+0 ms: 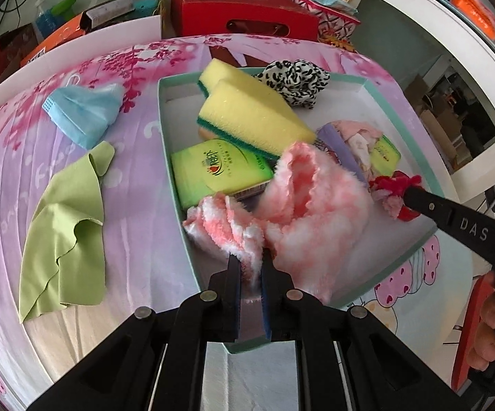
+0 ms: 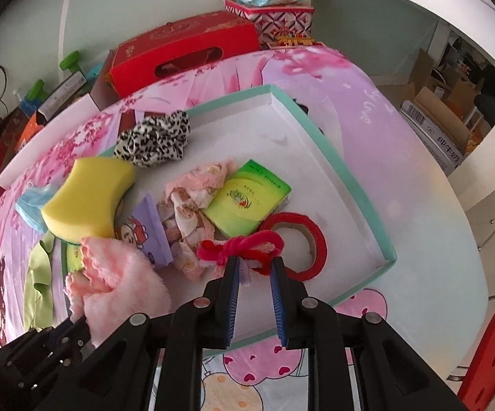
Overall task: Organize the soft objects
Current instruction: 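Open both tools to drop the red hair tie and pink towel into the tray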
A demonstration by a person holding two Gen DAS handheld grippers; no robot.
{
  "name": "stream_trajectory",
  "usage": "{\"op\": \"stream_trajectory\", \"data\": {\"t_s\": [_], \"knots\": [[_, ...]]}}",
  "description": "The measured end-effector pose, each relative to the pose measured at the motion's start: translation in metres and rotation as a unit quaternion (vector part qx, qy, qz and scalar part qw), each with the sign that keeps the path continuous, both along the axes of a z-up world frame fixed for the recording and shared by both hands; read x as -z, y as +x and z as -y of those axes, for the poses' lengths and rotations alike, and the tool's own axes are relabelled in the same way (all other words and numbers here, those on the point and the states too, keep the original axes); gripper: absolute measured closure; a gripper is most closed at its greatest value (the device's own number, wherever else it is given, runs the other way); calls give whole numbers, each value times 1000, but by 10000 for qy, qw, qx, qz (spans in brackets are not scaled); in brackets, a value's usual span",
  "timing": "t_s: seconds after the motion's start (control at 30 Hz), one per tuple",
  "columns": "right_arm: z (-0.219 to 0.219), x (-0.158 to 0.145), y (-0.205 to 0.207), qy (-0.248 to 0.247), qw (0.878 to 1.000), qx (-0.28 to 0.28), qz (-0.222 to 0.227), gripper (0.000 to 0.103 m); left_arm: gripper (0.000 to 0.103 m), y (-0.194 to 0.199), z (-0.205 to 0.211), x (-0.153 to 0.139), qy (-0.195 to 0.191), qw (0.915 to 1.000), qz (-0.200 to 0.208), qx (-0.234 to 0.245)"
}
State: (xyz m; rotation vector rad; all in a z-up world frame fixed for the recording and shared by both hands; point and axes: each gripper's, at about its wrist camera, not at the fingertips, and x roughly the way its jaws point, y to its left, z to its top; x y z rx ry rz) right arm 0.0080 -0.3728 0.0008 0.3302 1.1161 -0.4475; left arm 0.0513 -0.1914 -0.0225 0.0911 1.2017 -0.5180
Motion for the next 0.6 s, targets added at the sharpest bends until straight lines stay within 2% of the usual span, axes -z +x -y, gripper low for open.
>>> {"op": "stream_trajectory", "data": {"t_s": [0.17, 0.2, 0.3, 0.33, 0.43, 0.6], "knots": [[-1, 2, 1, -27, 9999, 13, -102, 79, 86, 2, -2, -2, -2, 10000, -64, -64], [-1, 2, 1, -34, 9999, 15, -111, 75, 84, 2, -3, -3, 1, 9999, -64, -86], [-2, 1, 2, -77, 9999, -3, -131, 55, 79, 3, -6, -7, -15, 9999, -59, -115], [-3, 0, 2, -92, 9999, -12, -120, 52, 76, 3, -7, -10, -29, 9999, -43, -124], [-4, -5, 2, -123, 9999, -38, -77, 49, 61, 3, -11, -19, -40, 9999, 33, -147], [-7, -16, 0, -222, 9997, -54, 17, 40, 54, 7, -24, -35, -137, 9993, 166, -305]]}}
